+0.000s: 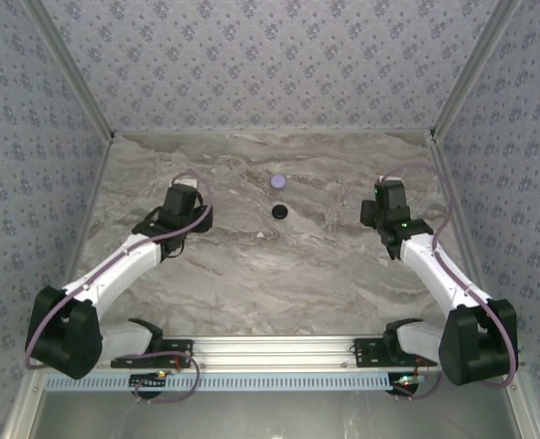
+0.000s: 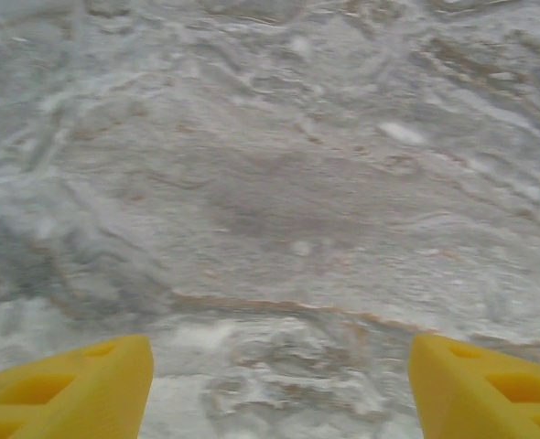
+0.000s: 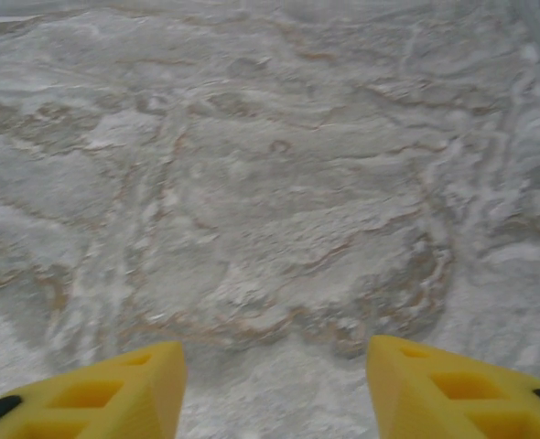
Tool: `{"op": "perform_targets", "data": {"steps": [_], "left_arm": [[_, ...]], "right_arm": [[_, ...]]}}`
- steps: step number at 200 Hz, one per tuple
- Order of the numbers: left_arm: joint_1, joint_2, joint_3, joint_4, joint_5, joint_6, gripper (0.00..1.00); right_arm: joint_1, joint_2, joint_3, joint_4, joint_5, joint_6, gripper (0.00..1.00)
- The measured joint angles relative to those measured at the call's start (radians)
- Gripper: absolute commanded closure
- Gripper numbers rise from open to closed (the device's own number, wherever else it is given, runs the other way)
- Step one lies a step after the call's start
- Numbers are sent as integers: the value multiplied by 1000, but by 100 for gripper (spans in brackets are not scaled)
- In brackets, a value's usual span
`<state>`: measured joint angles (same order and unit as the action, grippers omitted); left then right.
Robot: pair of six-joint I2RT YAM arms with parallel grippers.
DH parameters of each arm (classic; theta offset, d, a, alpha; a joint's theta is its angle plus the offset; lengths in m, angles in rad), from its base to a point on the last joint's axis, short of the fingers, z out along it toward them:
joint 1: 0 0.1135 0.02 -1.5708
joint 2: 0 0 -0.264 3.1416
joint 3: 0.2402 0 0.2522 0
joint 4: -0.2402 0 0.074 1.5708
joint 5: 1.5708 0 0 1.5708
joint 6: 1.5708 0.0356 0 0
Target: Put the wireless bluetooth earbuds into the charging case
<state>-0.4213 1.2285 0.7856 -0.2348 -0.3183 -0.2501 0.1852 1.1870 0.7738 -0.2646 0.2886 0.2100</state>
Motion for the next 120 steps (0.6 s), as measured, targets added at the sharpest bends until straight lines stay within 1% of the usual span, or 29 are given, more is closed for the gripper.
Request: {"op": "perform_targets", "data": {"steps": [8,21,56,71,89,99,120], "left_arm": [[12,-9,-16,10,-21,16,29],[33,-19,-46,42,-60,46,27],[91,-63,-166,189,-142,137,15],[121,-71,-221,262,-158,171,12],[158,-71,-274,332,-169,202,6],[181,-71,-300,370,-169,212,1],[226,-71,-349,456,-166,225,1]], "right_arm": [[-10,0,-10,16,14,0,35],[-29,0,-33,52,35,0,29],[-75,2,-106,169,67,-12,17],[-94,12,-129,213,73,-18,11],[-111,24,-156,268,78,-16,0],[-117,30,-172,296,82,-21,0],[-129,55,-187,324,83,-17,0]]}}
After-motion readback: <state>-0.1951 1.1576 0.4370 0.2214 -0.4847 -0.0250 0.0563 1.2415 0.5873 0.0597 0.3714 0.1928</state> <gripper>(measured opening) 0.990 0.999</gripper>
